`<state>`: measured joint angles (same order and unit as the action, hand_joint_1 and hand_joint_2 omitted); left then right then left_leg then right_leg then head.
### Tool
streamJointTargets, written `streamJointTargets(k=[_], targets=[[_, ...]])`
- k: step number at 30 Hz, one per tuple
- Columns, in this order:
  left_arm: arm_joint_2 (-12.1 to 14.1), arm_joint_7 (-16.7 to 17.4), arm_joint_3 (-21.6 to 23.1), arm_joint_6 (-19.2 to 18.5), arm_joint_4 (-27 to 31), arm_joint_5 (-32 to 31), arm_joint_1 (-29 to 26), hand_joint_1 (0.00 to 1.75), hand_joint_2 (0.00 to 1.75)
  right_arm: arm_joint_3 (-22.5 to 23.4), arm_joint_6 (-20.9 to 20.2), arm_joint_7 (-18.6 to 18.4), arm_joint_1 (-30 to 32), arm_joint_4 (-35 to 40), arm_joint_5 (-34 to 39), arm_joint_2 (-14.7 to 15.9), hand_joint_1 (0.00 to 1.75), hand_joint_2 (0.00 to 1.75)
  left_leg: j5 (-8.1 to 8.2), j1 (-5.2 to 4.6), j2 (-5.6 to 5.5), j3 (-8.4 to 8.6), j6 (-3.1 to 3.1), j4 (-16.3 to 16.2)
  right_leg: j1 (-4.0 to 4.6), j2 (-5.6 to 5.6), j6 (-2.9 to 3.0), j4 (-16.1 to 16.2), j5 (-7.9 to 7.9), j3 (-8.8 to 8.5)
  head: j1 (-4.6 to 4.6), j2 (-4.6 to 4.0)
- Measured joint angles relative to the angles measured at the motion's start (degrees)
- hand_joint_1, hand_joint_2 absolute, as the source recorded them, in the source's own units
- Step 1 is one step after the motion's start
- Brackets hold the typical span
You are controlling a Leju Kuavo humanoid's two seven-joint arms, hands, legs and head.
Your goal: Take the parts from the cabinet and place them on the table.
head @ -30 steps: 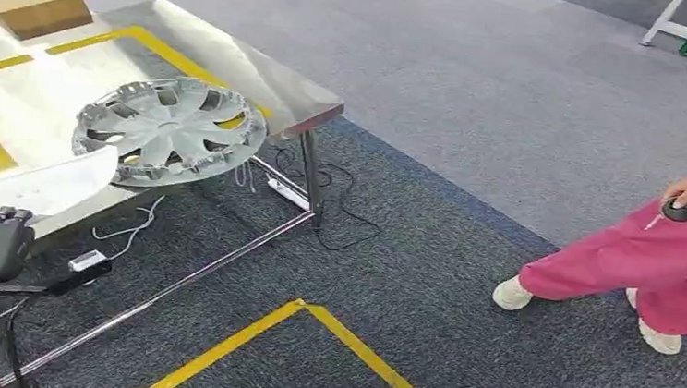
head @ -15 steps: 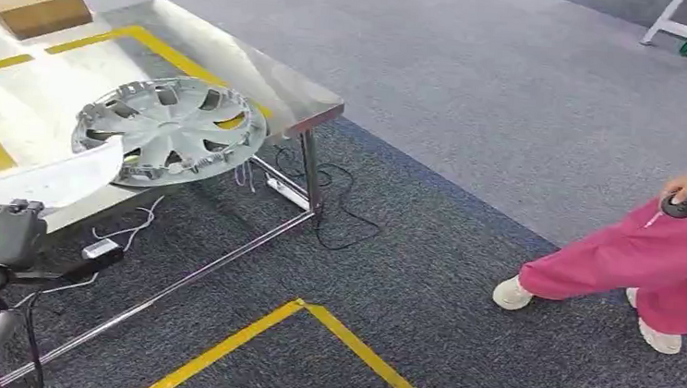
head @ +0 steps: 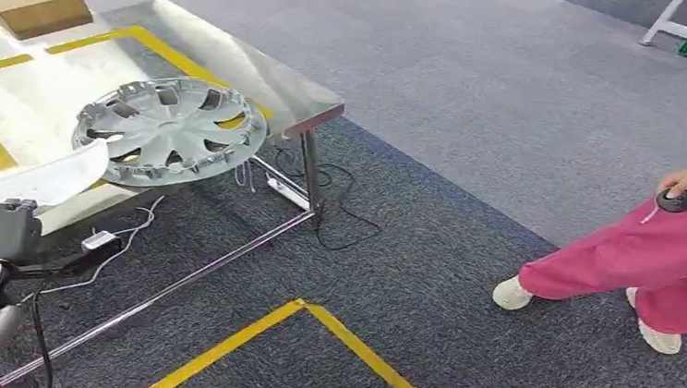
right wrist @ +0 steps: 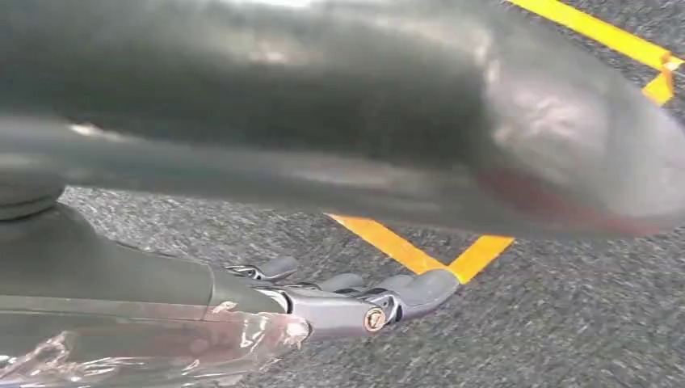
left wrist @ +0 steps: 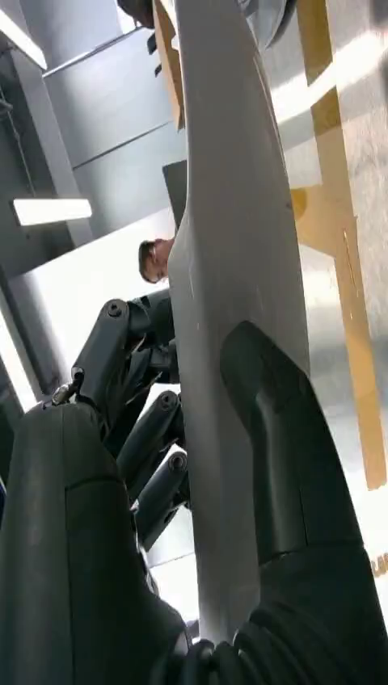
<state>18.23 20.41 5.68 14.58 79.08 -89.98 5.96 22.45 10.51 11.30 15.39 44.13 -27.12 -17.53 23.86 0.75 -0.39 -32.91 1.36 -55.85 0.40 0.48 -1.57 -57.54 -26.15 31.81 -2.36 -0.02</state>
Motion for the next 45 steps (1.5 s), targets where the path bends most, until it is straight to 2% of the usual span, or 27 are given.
streamJointTargets(k=[11, 17, 23, 30, 41, 45], targets=[[-0.77, 0.04, -1.09, 0.44, -1.46, 0.0, 0.5, 1.75, 1.75, 0.0, 0.31, -0.07, 0.66, 1.05, 0.61, -0.04, 0.0, 0.0, 0.0, 0.0, 0.0, -0.02, 0.0, 0.0, 0.0, -0.01, 0.0, 0.0, 0.0, 0.01, -0.02, 0.0], [-1.77, 1.46, -1.09, 0.2, -2.43, 0.0, 1.02, 1.75, 1.75, 0.13, 0.11, -0.24, 1.37, 2.33, 1.22, -0.11, 0.0, 0.0, 0.0, 0.0, 0.0, -0.04, -0.01, -0.02, -0.01, -0.01, 0.0, 0.0, 0.0, 0.06, -0.02, 0.0], [-2.93, 6.1, 2.69, -2.25, -1.09, -0.02, 1.29, 1.75, 1.75, 1.88, -2.34, -1.51, 2.8, 6.36, -0.11, -1.03, 0.0, 0.0, 0.0, -0.03, 0.0, -0.06, -0.01, -0.03, -0.03, 0.0, -0.03, 0.0, 0.03, 0.04, 0.0, 0.0], [-2.88, 7.06, 5.51, -1.49, -0.41, -0.02, 1.34, 1.75, 1.75, 3.13, -2.38, -1.53, 3.62, 8.26, 0.0, -1.6, 0.0, 0.0, -0.01, -0.04, 0.01, -0.06, -0.01, -0.03, -0.04, 0.01, -0.06, 0.0, 0.04, 0.06, -0.02, 0.0], [-2.88, 7.48, 6.86, -0.63, 0.7, -0.02, 1.35, 1.75, 1.75, 3.43, -2.19, -2.05, 4.23, 10.03, 0.96, -1.9, 0.0, 0.0, -0.06, -0.04, 0.01, -0.08, -0.09, -0.03, -0.04, 0.0, -0.06, 0.0, 0.06, 0.06, -0.02, 0.0], [-2.64, 9.42, 7.26, -0.48, 0.85, -0.02, 1.33, 1.75, 1.75, 3.43, -2.14, -2.38, 4.52, 10.36, 1.01, -1.92, 0.0, 0.0, -0.06, -0.05, 0.01, -0.09, -0.09, -0.03, -0.04, 0.0, -0.03, 0.0, 0.08, 0.05, -0.02, 0.0]])
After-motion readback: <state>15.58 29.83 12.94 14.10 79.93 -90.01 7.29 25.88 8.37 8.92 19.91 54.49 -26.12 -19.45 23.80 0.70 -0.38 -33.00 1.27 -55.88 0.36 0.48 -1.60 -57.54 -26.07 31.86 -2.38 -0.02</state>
